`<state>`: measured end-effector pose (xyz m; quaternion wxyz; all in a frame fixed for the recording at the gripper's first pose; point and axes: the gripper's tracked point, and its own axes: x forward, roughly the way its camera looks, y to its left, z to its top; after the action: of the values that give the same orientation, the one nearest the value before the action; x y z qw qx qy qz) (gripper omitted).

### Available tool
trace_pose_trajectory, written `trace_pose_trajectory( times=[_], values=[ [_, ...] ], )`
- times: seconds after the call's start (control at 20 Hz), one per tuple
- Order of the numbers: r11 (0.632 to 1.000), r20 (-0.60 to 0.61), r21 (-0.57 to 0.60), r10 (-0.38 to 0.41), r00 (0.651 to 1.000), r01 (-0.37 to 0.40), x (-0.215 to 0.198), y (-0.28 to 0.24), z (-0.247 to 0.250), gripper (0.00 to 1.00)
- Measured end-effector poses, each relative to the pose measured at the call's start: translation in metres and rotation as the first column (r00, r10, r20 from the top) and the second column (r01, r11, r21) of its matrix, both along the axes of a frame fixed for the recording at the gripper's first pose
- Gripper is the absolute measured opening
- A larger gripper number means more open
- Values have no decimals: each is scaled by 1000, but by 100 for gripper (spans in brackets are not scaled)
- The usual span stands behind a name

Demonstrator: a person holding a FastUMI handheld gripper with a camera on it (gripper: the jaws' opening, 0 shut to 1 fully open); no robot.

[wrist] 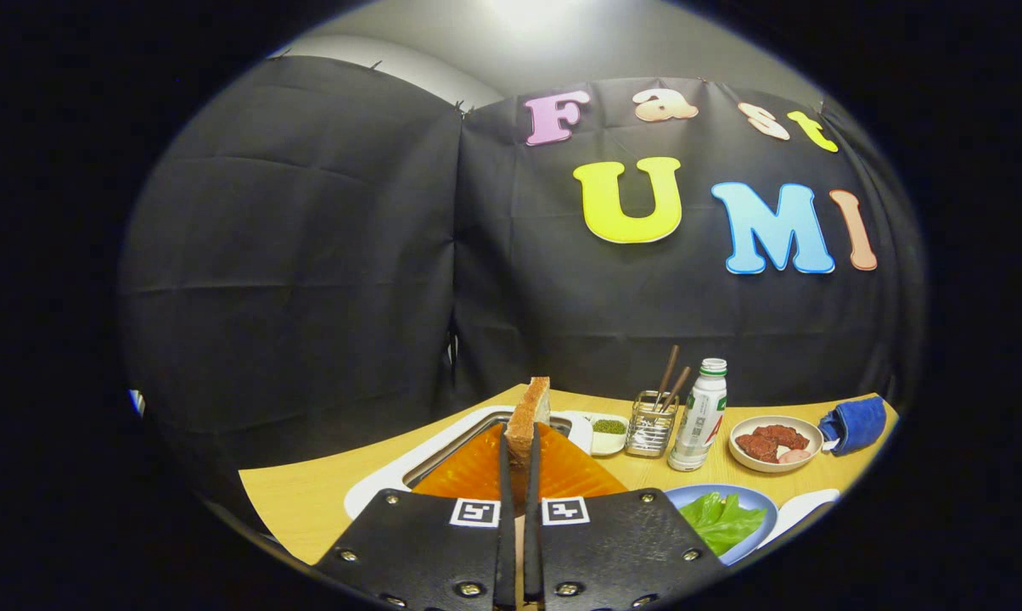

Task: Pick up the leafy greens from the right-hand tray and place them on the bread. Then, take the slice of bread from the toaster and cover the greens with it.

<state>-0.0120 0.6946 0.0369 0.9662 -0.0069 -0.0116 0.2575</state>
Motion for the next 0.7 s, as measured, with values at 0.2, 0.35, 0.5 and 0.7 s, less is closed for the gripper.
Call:
trace_pose_trajectory(
  times=[0.2,0.35,0.5,0.7],
  values=[
    [1000,44,26,-12,999,10,-5,-10,24,4],
    [999,49,48,-15,999,13,-5,-18,34,4],
    [997,60,63,-43,997,39,-3,-34,46,4],
    [995,61,55,-88,994,85,4,-62,43,4]
  ],
)
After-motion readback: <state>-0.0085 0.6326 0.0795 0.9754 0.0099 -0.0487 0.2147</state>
